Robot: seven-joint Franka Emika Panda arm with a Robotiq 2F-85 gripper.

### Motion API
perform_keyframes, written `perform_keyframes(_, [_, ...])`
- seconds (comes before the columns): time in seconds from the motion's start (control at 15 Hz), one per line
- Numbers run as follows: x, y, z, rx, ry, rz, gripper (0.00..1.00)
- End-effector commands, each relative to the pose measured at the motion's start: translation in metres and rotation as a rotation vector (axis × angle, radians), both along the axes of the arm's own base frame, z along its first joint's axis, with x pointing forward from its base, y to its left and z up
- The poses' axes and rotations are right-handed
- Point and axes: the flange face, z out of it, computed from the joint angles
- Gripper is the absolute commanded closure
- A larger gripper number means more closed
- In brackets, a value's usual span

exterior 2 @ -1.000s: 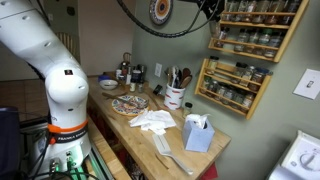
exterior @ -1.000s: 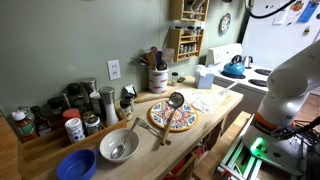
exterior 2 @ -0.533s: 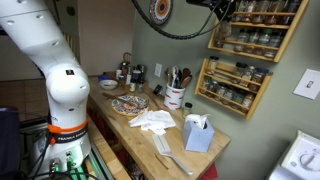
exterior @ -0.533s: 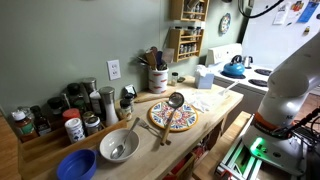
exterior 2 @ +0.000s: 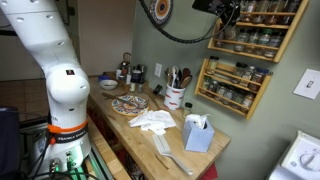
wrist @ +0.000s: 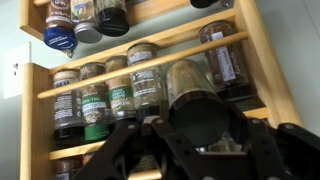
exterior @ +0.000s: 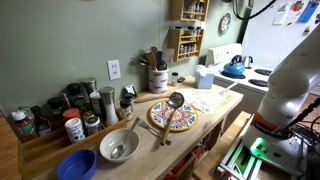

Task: Pick up the full spice bottle near the blue paper towels box and put it in the second top spice rack

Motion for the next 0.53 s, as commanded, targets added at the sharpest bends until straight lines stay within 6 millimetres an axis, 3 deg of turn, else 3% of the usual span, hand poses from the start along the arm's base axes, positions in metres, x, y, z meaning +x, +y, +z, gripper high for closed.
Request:
perform_keyframes(0.0, [0.014, -0.004, 0.002, 0.001, -0.012, 0.004, 0.70])
perform_keyframes(0.47, [0.035, -0.010, -0.010, 0.001, 0.047, 0.004, 0.70])
